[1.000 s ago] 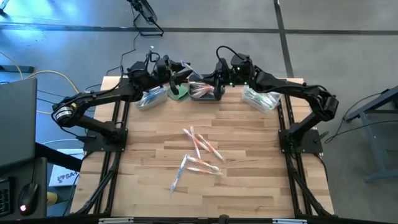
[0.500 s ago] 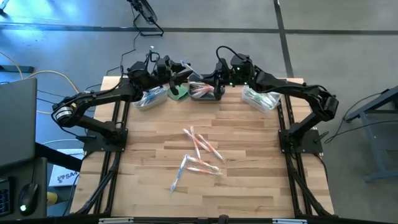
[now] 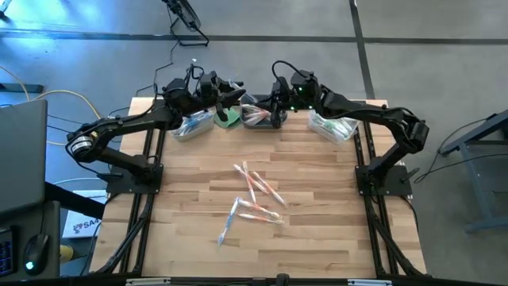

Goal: Pick & Place Toothbrushes
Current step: Put the top blue toothbrush into the gray bin

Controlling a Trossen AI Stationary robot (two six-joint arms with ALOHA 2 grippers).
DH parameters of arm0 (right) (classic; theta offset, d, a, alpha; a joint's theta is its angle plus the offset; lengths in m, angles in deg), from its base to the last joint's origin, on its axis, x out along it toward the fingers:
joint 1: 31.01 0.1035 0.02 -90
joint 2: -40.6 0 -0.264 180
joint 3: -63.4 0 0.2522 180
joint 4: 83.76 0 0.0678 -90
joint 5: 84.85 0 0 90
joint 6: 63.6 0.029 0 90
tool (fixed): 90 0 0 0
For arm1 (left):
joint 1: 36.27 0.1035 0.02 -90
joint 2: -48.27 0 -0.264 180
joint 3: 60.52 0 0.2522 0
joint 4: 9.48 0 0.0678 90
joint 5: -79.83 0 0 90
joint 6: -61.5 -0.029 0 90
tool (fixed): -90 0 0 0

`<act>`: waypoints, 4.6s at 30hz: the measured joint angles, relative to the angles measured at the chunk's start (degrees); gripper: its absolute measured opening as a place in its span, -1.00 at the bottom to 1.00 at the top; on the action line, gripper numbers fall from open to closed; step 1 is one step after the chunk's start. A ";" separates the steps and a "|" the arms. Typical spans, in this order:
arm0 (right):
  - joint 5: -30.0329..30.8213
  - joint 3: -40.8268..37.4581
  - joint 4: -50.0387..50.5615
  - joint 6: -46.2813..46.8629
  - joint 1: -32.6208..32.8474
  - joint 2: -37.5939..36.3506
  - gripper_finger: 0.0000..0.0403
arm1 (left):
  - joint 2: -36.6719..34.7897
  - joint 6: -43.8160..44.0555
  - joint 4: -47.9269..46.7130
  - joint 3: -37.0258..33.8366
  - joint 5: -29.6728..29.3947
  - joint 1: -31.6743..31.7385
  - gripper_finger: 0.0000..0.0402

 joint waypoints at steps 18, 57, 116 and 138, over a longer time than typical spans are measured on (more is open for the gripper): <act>-0.32 -0.02 -2.22 1.09 -0.12 0.19 -0.94 | 0.00 0.13 0.06 0.04 0.13 0.00 -0.89; -1.04 -0.01 3.52 -0.09 -3.36 -4.87 0.26 | -0.01 -0.33 -1.01 0.04 1.50 0.04 -0.89; 12.08 0.00 15.68 -2.96 -13.69 -13.05 0.21 | -7.61 -7.60 -89.89 16.50 -47.87 8.28 -0.89; 11.93 0.00 15.99 -2.97 -13.67 -13.05 0.21 | -1.16 -9.15 -76.67 2.95 -49.41 8.28 -0.89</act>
